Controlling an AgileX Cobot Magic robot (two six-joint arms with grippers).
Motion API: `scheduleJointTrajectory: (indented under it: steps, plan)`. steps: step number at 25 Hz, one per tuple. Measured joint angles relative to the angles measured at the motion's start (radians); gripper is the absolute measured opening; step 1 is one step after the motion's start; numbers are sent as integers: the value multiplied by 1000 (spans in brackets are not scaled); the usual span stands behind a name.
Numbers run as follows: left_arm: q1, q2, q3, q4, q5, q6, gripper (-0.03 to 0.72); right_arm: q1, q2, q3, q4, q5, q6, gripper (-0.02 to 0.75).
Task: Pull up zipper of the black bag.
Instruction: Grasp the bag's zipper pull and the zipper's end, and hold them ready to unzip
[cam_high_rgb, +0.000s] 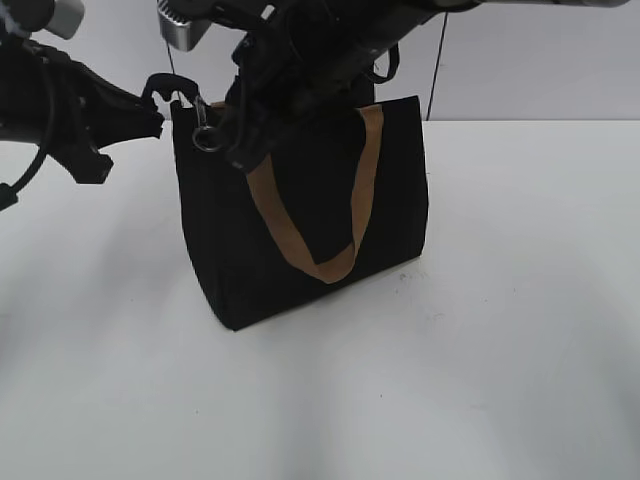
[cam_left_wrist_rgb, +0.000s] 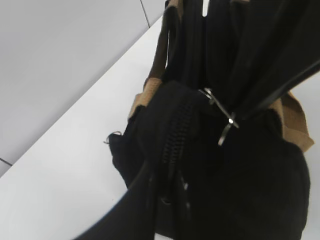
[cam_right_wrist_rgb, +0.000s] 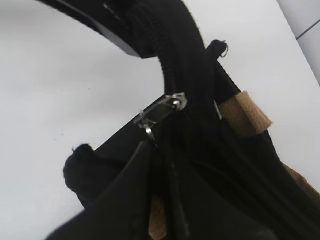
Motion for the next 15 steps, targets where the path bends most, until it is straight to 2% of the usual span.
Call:
scheduleJointTrajectory:
  steps: [8, 15]
  plan:
    - [0, 0, 0, -6, -26, 0, 33, 0, -5, 0, 0, 6, 0, 91]
    - [0, 0, 0, -7, -26, -40, 33, 0, -7, 0, 14, 5, 0, 323]
